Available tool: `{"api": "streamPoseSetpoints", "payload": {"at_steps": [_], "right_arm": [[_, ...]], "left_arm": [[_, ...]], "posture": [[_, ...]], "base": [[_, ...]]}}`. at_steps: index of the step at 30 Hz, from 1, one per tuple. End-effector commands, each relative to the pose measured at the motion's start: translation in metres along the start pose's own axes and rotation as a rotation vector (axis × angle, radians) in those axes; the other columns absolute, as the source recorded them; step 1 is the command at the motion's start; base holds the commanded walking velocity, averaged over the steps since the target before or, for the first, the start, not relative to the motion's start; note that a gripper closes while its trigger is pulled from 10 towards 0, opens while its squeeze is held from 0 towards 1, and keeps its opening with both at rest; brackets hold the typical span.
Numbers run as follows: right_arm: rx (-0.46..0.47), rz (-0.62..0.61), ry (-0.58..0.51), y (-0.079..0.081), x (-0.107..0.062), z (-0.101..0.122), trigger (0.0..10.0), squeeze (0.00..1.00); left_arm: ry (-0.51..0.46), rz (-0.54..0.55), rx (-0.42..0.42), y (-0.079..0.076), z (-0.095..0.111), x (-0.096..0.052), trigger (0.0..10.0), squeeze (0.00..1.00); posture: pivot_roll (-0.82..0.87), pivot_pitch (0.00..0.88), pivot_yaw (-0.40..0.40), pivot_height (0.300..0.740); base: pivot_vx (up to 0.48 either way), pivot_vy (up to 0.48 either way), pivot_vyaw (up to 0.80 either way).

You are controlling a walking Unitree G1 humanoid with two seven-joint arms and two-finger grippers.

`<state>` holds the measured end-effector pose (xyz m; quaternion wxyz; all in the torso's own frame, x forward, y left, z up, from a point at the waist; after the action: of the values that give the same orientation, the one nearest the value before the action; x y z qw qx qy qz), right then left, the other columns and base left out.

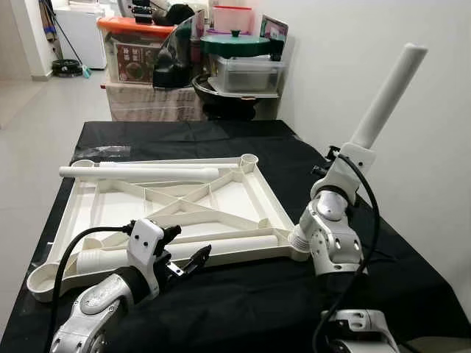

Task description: Building children table

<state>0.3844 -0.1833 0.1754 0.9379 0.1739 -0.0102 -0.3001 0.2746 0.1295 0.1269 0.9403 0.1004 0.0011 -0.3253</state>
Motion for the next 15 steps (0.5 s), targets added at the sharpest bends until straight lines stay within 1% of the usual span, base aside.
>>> {"api": "streamPoseSetpoints", "payload": {"at_steps": [1, 2, 7, 13, 14, 15], "right_arm": [[-0.153, -0.174, 0.244, -0.053, -0.003, -0.073, 0.0, 0.00], [-0.167, -0.161, 0.244, -0.050, -0.004, -0.074, 0.0, 0.00], [-0.182, -0.150, 0.245, -0.049, -0.004, -0.075, 0.0, 0.00], [-0.194, -0.122, 0.279, -0.043, -0.004, -0.082, 0.0, 0.00], [-0.188, -0.061, 0.320, -0.036, -0.002, -0.087, 5.2, 0.00], [-0.185, -0.049, 0.332, -0.034, 0.000, -0.088, 4.6, 0.00]], "left_arm": [[0.001, -0.006, 0.012, -0.001, 0.000, 0.003, 10.0, 0.00], [0.001, 0.000, 0.015, 0.001, 0.000, 0.002, 10.0, 0.00], [0.002, 0.003, 0.015, 0.001, -0.001, 0.001, 10.0, 0.00], [0.003, 0.002, 0.012, -0.001, -0.002, 0.002, 10.0, 0.00], [0.003, 0.000, 0.012, -0.001, -0.002, 0.003, 10.0, 0.00], [0.003, -0.001, 0.012, -0.001, -0.002, 0.003, 10.0, 0.00]], "posture": [[0.02, 0.000, -0.085, 0.740], [0.02, 0.000, -0.088, 0.740], [0.02, 0.000, -0.091, 0.740], [0.02, 0.000, -0.088, 0.740], [0.02, 0.000, -0.088, 0.740], [0.02, 0.000, -0.088, 0.740]], "base": [[0.000, 0.000, 0.00], [0.000, 0.000, 0.00], [0.000, 0.000, 0.00], [0.000, 0.000, 0.00], [0.000, 0.000, 0.00], [0.000, 0.000, 0.00]]}}
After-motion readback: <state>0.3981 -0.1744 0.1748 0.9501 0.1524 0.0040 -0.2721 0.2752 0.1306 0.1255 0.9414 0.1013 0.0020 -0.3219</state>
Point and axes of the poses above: a point about 5 cm out from each wrist's last joint towards the gripper, its own x axis pointing out of the wrist towards the gripper, its own z axis along the axis of the wrist's last joint, y = z × x, the point moved 4 cm from there along x, pointing out of the wrist towards the gripper, and after that the axes turned 13 degrees about x, right-handed, at the moved point
